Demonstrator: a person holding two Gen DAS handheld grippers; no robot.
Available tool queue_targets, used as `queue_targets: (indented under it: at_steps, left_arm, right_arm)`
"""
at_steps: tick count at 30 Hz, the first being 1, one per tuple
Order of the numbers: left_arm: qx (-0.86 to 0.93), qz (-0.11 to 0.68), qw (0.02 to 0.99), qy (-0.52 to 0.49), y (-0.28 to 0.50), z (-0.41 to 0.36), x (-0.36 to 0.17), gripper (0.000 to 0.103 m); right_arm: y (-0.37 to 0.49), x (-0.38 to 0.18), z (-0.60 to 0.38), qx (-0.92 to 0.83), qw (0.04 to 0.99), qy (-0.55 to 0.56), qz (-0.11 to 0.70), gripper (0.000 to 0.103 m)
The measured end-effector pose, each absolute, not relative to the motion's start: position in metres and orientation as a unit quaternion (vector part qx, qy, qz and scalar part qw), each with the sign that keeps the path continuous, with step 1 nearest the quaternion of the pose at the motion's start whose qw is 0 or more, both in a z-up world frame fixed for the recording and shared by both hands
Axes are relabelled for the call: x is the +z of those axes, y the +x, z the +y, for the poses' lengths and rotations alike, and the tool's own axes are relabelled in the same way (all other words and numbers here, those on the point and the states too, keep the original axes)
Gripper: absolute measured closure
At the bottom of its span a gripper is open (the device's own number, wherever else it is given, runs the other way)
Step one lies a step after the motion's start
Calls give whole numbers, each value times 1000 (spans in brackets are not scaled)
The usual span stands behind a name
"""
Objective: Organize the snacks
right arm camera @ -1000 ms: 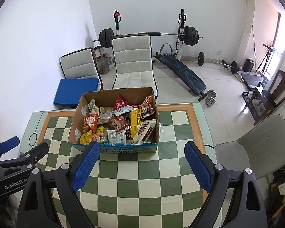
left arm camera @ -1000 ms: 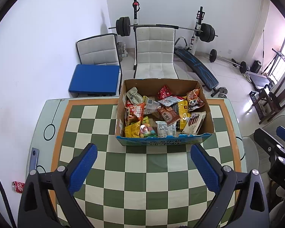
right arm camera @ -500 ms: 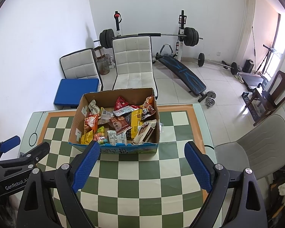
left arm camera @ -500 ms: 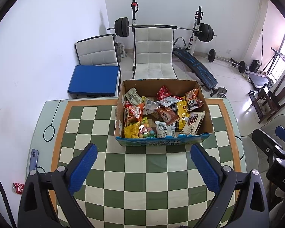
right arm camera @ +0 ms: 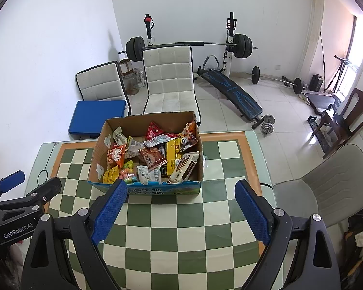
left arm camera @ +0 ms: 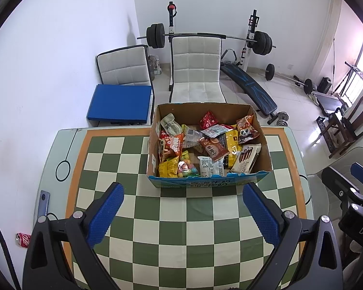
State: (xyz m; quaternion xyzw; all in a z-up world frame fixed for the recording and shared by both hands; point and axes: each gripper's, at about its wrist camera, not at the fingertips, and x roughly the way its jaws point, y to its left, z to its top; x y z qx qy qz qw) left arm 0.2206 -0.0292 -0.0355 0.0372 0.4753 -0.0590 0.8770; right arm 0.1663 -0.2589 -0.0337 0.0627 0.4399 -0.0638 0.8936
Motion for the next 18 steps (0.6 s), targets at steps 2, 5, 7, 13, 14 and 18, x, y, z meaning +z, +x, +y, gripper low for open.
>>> queue_targets:
  at_steps: [2,5,7,13,14,18]
  left_arm:
    - [-59,475,877,37,222,-29,-34,2]
    - [-59,475,877,37,222,-28,-35,2]
    - [-58,475,877,38,223,-29,-35,2]
    - [-58,476,877,37,222,-28,-35,2]
    - [-59,475,877,37,222,-28,-36,2]
    - [-59,475,877,37,222,-28,-36,2]
  right_arm:
    - [166,-34,-259,-64,893,64,440,10]
    - [166,-34,-259,-63,893,63,441,10]
    - [165,-34,-259,-64,892,64,442,10]
    - [164,-34,-259,-65,891,66,445,10]
    - [164,-34,-259,-64,891,66,445,10]
    - [165,-34,-259,-66,891,66,444,10]
